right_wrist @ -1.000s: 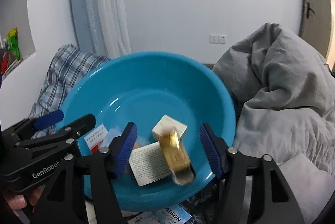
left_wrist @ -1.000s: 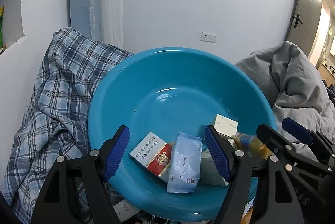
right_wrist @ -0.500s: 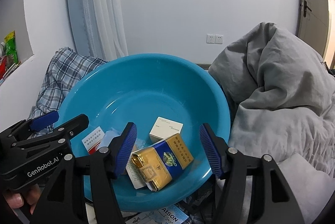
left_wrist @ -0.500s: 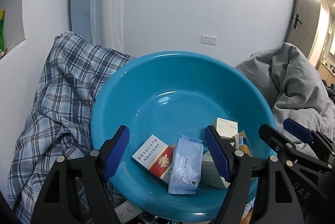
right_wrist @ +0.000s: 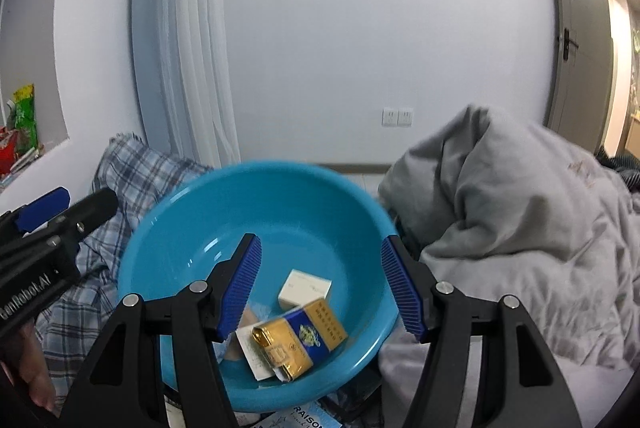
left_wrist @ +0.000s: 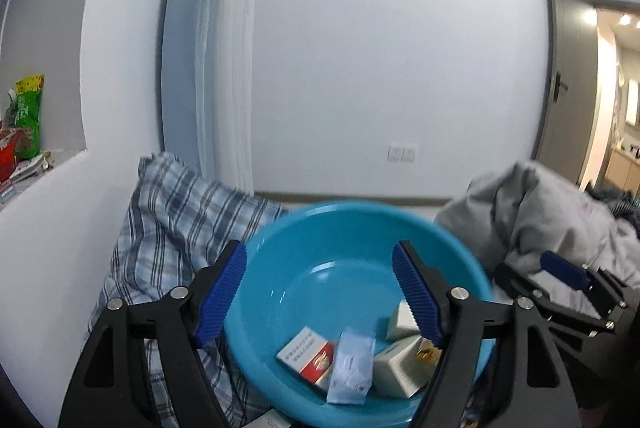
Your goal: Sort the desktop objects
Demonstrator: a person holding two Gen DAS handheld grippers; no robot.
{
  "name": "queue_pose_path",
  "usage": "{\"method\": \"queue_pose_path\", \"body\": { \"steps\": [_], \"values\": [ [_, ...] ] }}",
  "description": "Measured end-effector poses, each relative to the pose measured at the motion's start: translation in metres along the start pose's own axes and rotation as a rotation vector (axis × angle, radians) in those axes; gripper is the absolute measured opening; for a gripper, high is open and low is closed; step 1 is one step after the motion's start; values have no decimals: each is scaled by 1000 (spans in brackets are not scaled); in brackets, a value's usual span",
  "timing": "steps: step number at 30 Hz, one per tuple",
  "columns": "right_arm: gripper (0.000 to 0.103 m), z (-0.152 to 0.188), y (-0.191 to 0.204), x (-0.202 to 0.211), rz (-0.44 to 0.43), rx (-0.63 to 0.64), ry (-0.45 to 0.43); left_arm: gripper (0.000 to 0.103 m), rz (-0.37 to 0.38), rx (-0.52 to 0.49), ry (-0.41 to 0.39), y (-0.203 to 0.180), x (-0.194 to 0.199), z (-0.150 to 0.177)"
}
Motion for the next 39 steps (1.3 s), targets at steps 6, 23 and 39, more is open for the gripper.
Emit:
{"method": "queue_pose_path", "body": {
  "steps": [6,23,39],
  "values": [
    [61,-18,1,35,6,-1,-78,88,-11,-25,-132,-3,47,-24],
    [103,-53,-8,133,27,-34,-307,103,-14,-29,-326,-6,131,-49],
    [103,-59,-17,179,48,-45,-413,103,-15,-70,-368,-13,182,-54]
  ]
}}
Point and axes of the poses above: each gripper's, at about its wrist camera, not at the fingertips, and x roughly against the way its jaws point, y to its left, z to its underside, the point moved 9 cm from there along -x, roughly the way its jaws point, and after that the axes turned 12 degrees about y, right-handed, at the moved point
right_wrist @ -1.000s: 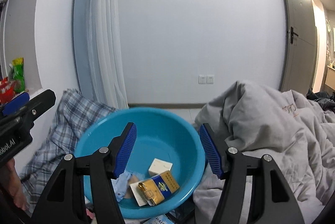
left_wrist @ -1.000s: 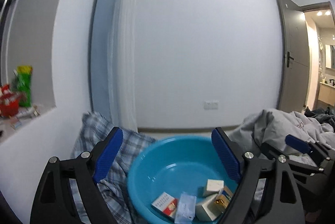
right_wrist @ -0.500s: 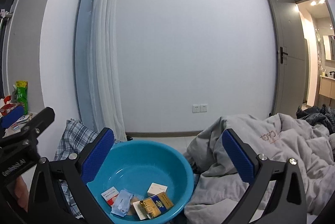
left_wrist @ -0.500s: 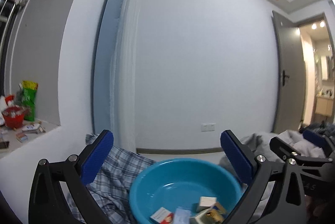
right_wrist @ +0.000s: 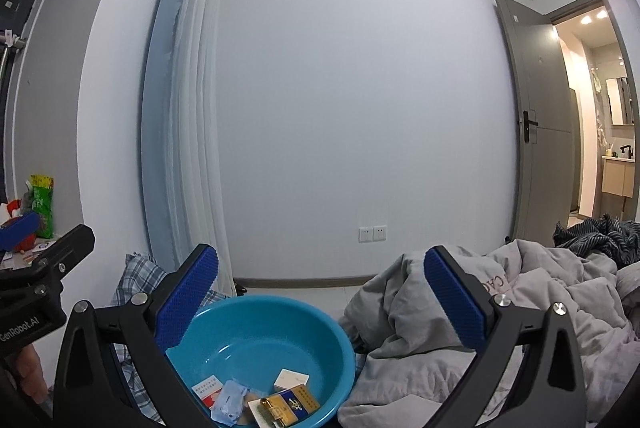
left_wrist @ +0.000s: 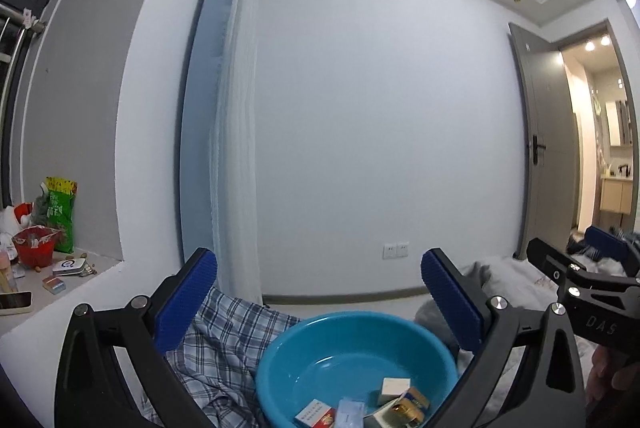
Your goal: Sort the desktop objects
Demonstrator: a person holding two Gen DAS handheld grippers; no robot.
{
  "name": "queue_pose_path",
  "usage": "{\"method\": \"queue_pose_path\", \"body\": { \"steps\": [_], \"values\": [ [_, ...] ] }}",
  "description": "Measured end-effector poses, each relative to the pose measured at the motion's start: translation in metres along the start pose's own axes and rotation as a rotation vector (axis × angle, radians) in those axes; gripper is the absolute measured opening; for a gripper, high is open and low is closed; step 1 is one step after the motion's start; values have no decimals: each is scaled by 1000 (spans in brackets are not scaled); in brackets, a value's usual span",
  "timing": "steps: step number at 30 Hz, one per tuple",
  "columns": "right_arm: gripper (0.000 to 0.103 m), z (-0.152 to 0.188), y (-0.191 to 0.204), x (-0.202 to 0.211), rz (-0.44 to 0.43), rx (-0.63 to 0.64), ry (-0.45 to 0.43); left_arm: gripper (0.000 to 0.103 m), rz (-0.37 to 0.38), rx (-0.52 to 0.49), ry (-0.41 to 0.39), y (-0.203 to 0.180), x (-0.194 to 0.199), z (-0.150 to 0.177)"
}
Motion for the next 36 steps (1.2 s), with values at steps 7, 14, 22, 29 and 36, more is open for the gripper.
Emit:
{"method": "queue_pose_path", "body": {
  "steps": [7,14,22,29,36],
  "values": [
    [103,-15,0,30,-38,-11,-68,103,-10,-32,-18,-2,19,-8],
    [103,-20,3,45,-21,4,-110,103,22,-30,-22,-4,33,-14],
    [103,-27,2,61,-23,-18,-147,103,22,-36,-47,-2,47,-16],
    [103,-32,3,76,-38,-16,-174,103,25,-55,-45,-7,53,-16],
    [103,-34,3,82,-28,-15,-193,103,25,-50,-44,-8,55,-15]
  ]
}}
Point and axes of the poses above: each gripper's, at about its wrist camera, not at the fingertips, and x roughly against the way its jaws point, y to its left, z to its underside, the point moved 9 cm from there along -x, roughly the way its jaws point, and after that the axes turned 12 degrees about y, right-handed, at the moved point
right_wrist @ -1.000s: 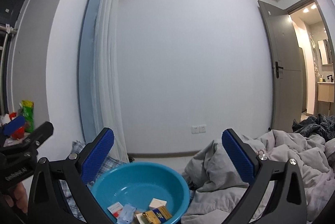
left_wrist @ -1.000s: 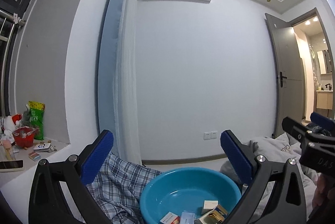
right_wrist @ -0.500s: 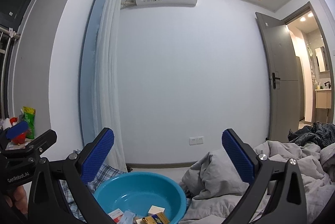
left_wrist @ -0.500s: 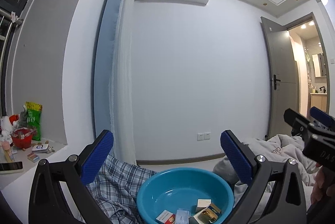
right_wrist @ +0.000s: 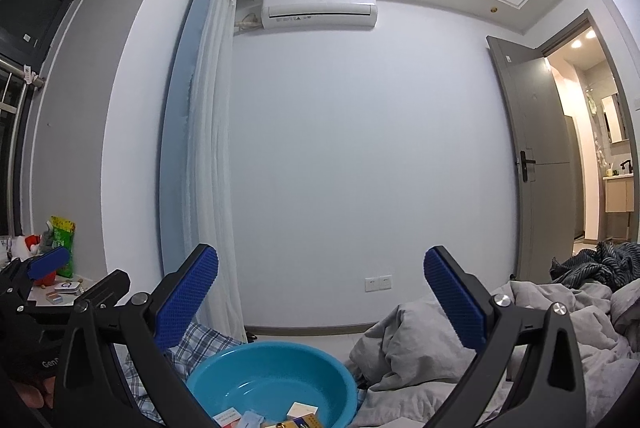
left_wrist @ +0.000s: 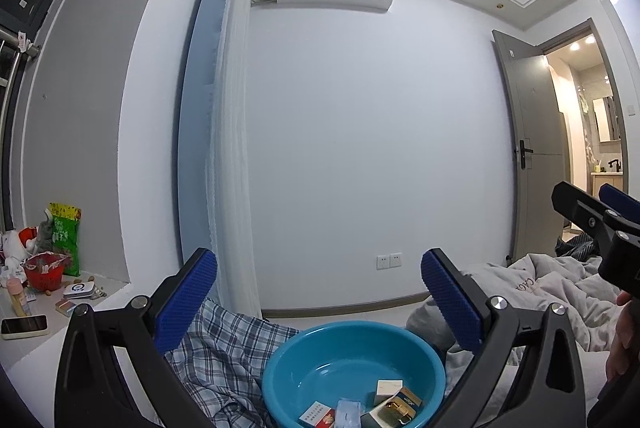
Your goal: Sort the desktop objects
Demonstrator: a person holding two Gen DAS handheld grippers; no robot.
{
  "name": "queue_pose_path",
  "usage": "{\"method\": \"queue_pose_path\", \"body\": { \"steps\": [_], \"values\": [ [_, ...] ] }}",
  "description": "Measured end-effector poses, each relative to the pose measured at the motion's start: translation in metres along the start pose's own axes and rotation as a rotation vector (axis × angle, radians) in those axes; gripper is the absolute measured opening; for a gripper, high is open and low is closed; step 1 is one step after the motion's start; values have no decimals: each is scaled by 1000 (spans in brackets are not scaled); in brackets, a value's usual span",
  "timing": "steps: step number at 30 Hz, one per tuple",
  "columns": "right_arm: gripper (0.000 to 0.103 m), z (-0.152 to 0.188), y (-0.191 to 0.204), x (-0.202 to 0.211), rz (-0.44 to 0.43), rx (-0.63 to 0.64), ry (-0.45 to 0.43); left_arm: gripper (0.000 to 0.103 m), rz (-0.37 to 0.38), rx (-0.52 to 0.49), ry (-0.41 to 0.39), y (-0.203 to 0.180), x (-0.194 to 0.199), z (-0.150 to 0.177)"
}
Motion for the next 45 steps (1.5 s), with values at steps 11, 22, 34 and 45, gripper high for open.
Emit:
{"method": "queue_pose_path", "body": {
  "steps": [11,22,34,45],
  "values": [
    [103,3,-1,-6,13,6,21,103,-8,1,-10,5,6,-4],
    [103,4,0,-7,21,20,38,103,-92,89,-46,41,15,-10],
    [103,7,-5,-13,44,37,74,103,-69,120,-44,47,18,-11],
    [103,11,-4,-14,44,55,83,103,-88,79,-44,41,15,-11]
  ]
}}
Point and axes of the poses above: each gripper's, at about its wrist camera, not at the fingertips, and x roughly against the way its jaws point, y to its left, z to its underside, the point moved 9 cm from there along -x, roughly the way its jaws point, and after that the axes turned 12 degrees about y, right-handed, at the moved point
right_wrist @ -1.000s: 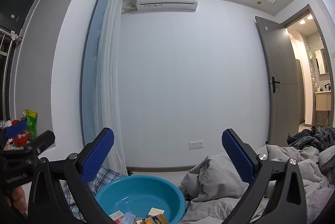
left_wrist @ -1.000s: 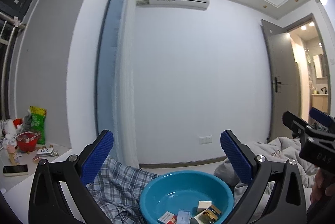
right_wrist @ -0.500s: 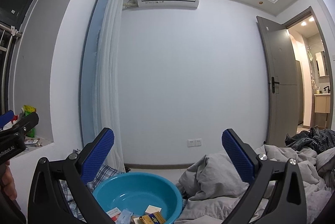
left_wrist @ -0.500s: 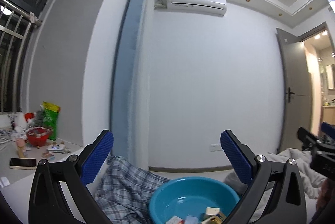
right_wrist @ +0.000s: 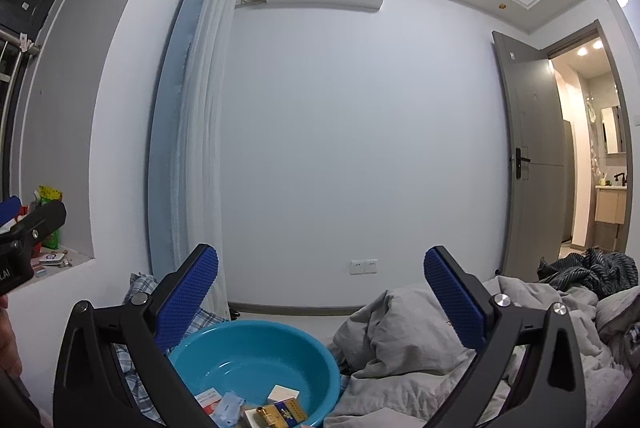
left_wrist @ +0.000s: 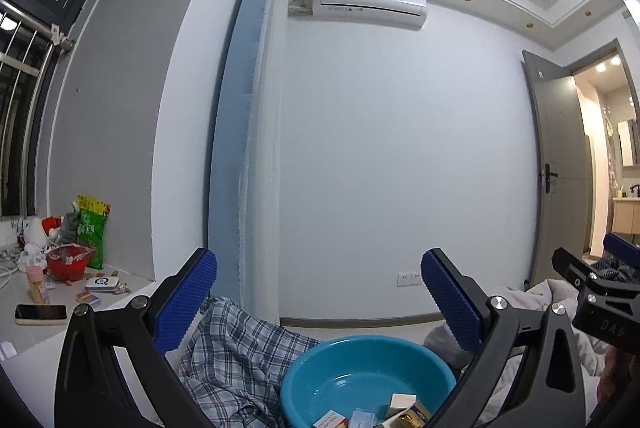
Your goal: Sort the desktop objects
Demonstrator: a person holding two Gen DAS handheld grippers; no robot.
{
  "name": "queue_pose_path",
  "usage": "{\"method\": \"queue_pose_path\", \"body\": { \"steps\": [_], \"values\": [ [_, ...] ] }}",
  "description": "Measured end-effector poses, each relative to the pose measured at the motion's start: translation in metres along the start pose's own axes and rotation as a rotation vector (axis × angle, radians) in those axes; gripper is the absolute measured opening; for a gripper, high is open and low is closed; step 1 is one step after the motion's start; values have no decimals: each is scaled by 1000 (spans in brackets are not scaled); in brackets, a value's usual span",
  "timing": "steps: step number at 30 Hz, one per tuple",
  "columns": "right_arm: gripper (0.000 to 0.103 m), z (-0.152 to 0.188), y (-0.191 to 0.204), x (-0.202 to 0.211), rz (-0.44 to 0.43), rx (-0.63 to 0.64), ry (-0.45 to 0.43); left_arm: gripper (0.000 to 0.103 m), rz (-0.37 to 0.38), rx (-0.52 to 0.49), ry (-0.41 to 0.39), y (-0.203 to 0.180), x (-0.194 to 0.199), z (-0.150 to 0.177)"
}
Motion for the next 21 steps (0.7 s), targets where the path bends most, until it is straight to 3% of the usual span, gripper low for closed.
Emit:
{"method": "queue_pose_path", "body": {
  "steps": [8,21],
  "values": [
    [103,2,-8,-6,-8,-29,26,103,-39,-24,51,-1,-15,8],
    [103,27,-11,-42,-49,-59,196,103,-19,-69,123,-14,-36,21]
  ]
}}
Point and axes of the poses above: each gripper's, at about its wrist camera, not at the fingertips, and x roughly against the way its jaws point, y to its left, z to its underside, the point moved 9 cm from there along -x, roughly the way its jaws point, and after that the axes turned 12 degrees about y, right-handed, at the moved point
